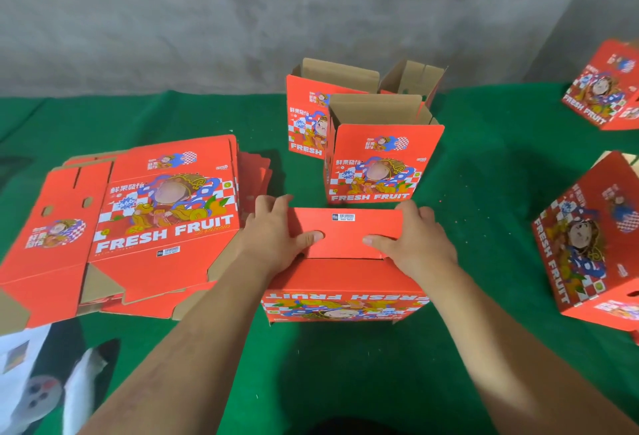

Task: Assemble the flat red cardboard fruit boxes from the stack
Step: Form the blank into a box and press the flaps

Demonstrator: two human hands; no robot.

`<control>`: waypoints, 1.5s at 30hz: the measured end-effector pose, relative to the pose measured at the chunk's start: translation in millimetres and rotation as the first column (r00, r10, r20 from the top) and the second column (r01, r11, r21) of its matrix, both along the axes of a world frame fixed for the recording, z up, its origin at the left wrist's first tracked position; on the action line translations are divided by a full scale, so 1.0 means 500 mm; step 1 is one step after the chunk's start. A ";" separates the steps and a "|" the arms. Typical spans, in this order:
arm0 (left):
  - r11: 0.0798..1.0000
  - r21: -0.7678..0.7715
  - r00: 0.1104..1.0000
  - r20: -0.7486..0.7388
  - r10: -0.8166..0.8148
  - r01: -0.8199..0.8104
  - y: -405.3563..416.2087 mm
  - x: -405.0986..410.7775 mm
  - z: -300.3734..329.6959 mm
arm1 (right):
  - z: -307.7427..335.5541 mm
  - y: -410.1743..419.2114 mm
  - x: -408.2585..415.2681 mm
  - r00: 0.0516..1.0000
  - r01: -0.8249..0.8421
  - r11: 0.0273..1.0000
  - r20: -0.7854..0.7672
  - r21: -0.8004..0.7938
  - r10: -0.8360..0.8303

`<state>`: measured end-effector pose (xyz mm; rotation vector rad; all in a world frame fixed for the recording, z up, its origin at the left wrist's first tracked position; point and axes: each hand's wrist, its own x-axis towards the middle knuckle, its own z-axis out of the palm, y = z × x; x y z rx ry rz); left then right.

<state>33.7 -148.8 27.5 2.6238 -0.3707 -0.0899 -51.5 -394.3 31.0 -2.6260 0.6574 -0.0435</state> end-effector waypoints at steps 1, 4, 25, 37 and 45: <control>0.986 -0.168 0.999 -0.040 0.011 -0.017 0.006 0.002 -0.002 | 0.003 -0.004 -0.004 1.000 -0.015 0.997 0.018 0.076 0.014; 0.703 -0.563 0.863 -0.483 0.148 -0.435 0.027 0.006 -0.008 | 0.023 -0.024 -0.009 0.981 -0.037 0.923 0.188 0.383 -0.039; 0.267 -0.923 0.950 -0.304 -0.065 -0.277 0.003 -0.053 0.084 | 0.076 -0.077 -0.075 0.873 -0.402 0.496 0.486 0.770 -0.047; 0.564 -0.800 0.978 0.192 -0.083 0.205 -0.114 0.166 0.223 | 0.206 -0.190 0.129 0.710 -0.388 0.797 0.702 0.463 -0.062; 0.805 -0.548 0.940 -0.093 -0.328 0.227 -0.237 0.388 0.239 | 0.219 -0.290 0.379 0.855 -0.167 0.823 0.495 0.543 -0.153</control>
